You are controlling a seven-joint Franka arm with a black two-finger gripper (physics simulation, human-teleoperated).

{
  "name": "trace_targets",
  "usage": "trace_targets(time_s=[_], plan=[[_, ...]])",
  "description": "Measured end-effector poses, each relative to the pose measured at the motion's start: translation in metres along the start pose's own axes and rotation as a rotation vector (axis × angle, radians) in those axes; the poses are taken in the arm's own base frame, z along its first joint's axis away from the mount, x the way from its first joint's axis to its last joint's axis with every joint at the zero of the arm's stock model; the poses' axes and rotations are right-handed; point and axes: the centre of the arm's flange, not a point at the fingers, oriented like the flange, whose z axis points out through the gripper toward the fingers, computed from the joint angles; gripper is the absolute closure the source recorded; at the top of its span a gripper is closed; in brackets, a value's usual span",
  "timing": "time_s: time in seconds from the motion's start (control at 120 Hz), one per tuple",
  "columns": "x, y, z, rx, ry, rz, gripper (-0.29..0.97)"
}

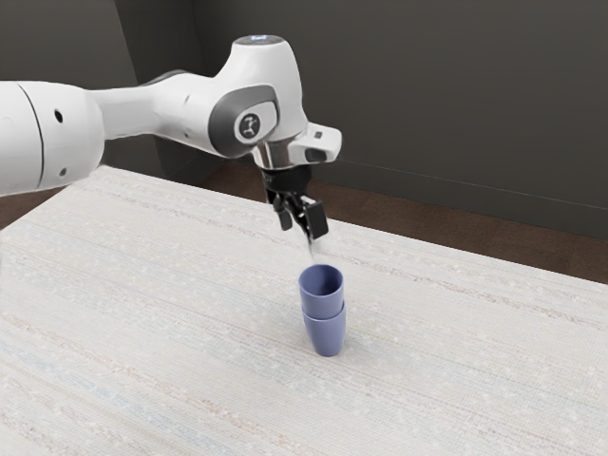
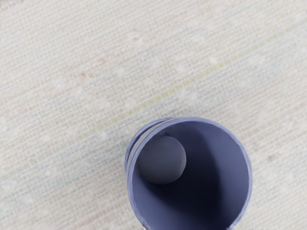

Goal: Place the left cup onto the right cup

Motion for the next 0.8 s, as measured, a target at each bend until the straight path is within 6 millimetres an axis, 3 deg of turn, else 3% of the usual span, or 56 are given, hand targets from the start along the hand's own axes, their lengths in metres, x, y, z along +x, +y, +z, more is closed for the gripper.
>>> trace_targets(time_s=[0.208, 0.475, 0.8], plan=[[-0.015, -0.004, -0.038, 0.003, 0.017, -0.013, 0.00], [-0.047, -0.039, -0.089, 0.008, 0.009, -0.105, 0.00], [-0.084, -0.071, -0.136, 0.005, -0.018, -0.220, 0.00]])
